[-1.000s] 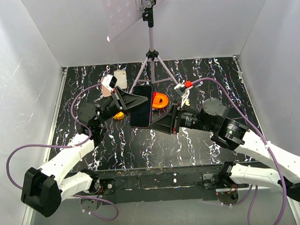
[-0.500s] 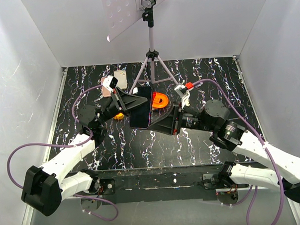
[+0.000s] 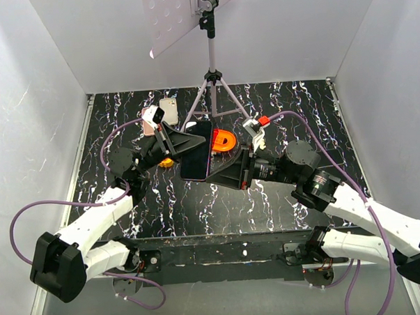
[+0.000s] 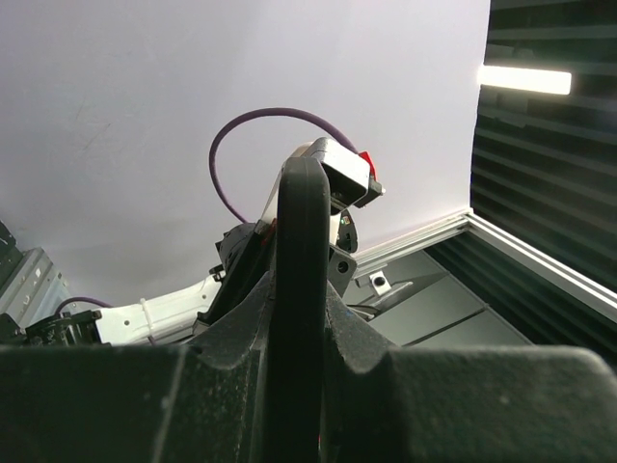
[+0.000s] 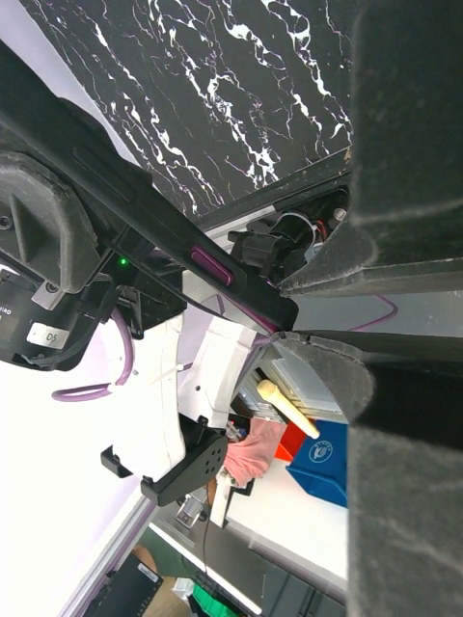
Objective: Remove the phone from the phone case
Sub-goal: Remove the phone case from the phone.
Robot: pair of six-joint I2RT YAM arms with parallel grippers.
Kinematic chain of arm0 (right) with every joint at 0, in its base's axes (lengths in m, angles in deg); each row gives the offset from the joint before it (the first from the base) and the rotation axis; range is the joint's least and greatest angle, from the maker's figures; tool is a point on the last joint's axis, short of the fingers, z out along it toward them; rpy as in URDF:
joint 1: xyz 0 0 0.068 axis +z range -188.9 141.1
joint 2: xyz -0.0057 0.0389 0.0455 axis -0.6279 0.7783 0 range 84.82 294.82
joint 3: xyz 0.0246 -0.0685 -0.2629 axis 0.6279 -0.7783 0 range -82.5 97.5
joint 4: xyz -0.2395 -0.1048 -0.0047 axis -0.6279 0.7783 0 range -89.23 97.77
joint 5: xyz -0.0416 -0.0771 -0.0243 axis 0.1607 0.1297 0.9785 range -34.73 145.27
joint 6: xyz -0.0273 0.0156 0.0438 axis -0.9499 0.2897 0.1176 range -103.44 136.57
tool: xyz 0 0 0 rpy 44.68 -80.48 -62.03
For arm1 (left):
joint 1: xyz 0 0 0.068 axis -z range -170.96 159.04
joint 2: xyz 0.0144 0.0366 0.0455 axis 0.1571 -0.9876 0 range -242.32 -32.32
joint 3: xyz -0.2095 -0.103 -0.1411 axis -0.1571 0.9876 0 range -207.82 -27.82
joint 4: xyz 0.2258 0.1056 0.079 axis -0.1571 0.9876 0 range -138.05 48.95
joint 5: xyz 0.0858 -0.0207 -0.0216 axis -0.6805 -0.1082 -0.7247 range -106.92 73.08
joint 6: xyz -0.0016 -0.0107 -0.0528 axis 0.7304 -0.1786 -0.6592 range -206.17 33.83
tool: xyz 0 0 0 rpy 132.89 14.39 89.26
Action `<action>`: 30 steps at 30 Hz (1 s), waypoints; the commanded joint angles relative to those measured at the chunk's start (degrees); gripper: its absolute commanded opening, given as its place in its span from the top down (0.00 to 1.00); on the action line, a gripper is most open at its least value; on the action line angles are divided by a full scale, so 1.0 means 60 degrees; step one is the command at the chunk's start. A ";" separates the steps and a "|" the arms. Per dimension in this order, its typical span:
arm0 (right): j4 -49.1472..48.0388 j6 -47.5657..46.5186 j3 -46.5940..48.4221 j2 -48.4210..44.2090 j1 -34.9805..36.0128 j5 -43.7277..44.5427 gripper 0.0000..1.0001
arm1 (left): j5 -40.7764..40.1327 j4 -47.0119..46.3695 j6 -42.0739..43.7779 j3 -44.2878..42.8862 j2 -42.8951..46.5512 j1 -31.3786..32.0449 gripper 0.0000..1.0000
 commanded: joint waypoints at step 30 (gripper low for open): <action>0.0633 0.0515 0.0352 0.1455 -0.0213 0.1710 0.78 | -0.1019 -0.1453 -0.0768 0.0008 0.0435 0.0606 1.00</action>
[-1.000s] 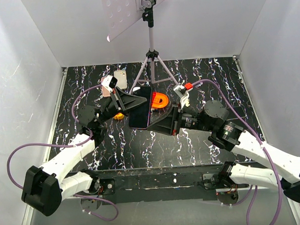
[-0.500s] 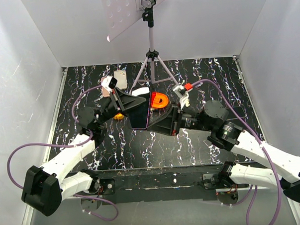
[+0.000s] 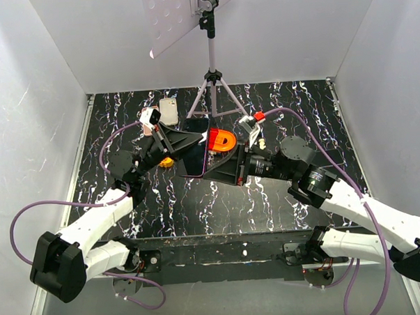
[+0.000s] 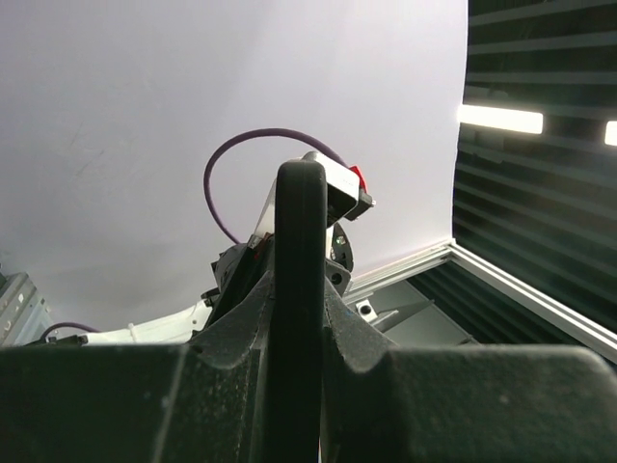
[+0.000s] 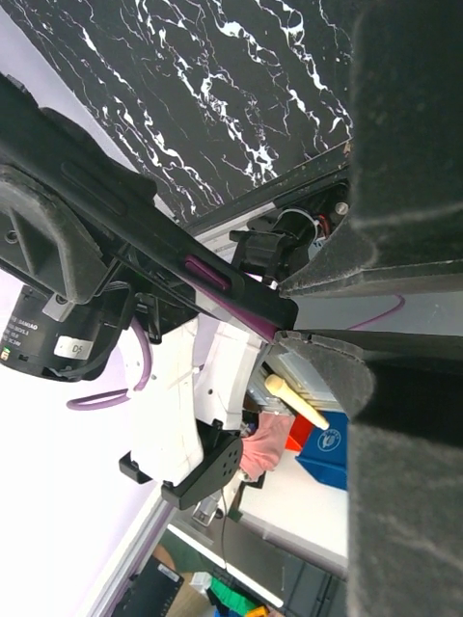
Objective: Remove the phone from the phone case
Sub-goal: Remove the phone case from the phone.
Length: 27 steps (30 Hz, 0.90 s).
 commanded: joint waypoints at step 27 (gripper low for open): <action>0.1193 0.0574 -0.0994 0.0276 -0.0239 0.2572 0.82 | -0.0265 -0.1532 -0.0360 -0.0814 0.0086 0.0635 1.00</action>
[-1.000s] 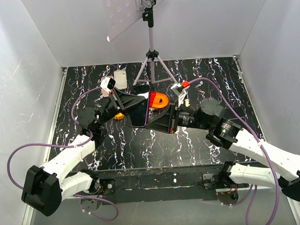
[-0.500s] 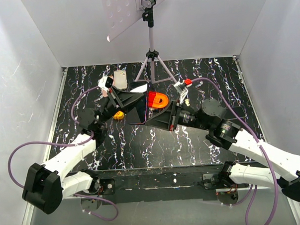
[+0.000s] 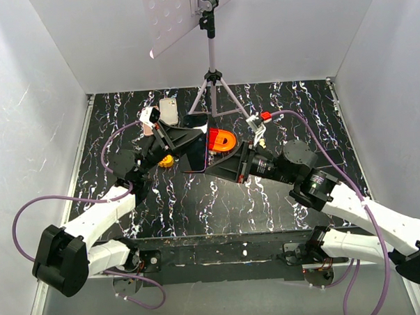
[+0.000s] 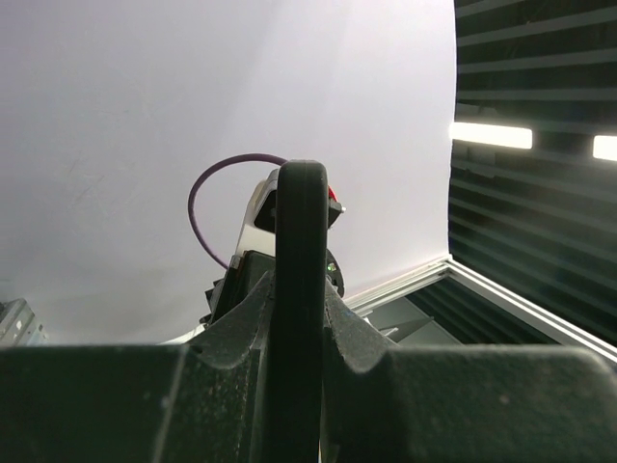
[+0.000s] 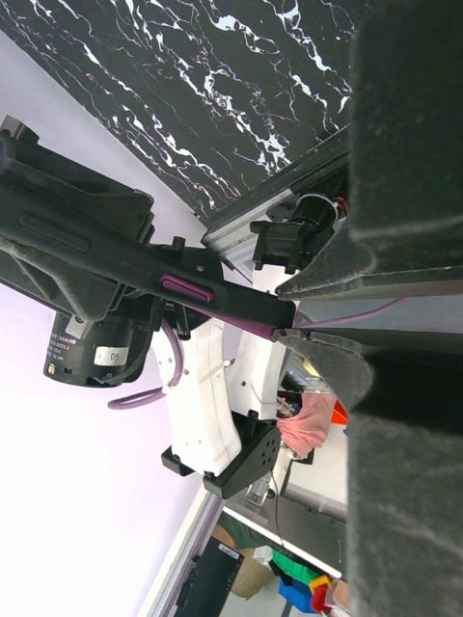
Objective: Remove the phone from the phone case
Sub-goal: Remove the phone case from the phone.
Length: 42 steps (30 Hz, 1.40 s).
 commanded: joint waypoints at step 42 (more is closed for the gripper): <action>-0.1376 -0.0359 0.0346 0.3123 -0.0243 0.1152 0.85 | -0.0429 -0.0993 -0.0056 -0.0697 0.0392 0.1733 1.00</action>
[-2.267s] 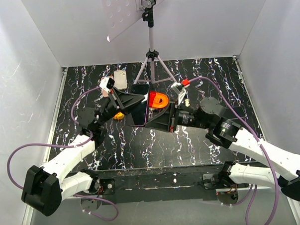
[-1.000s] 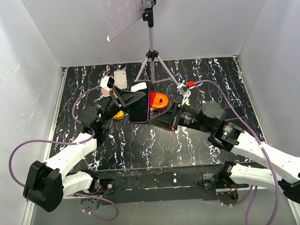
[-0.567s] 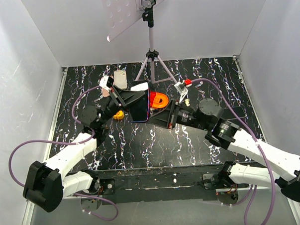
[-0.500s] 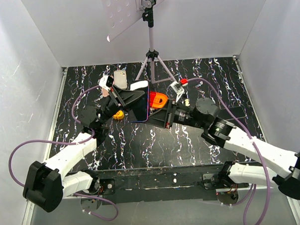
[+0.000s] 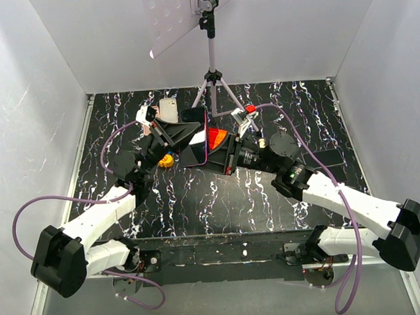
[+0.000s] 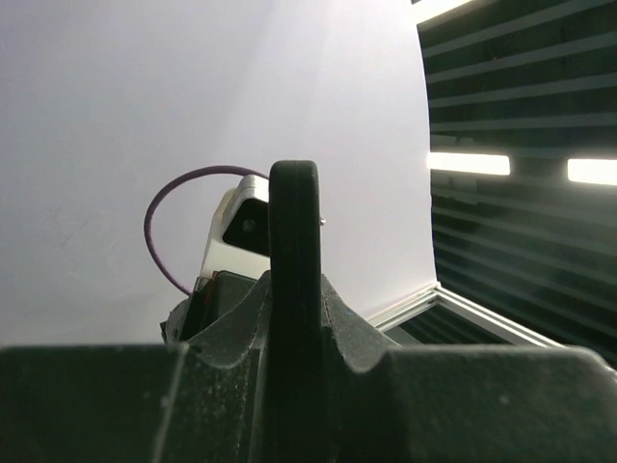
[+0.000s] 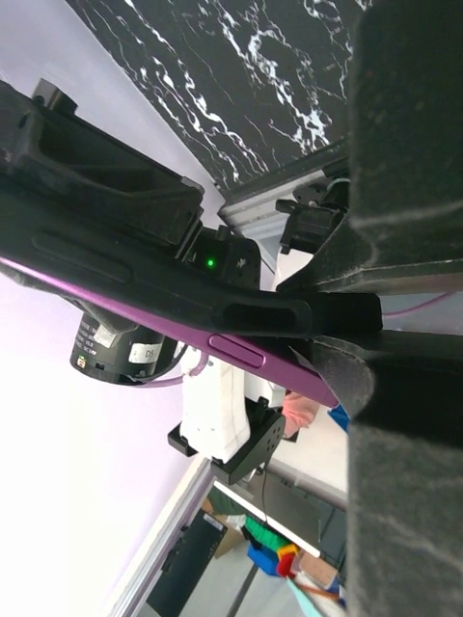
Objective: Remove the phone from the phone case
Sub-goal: Remove the phone case from the phone.
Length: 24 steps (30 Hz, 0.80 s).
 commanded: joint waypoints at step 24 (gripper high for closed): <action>0.6197 -0.3002 0.0946 0.2862 0.1147 0.8776 0.99 | 0.0250 -0.1964 -0.0762 -0.1038 -0.0296 0.1732 1.00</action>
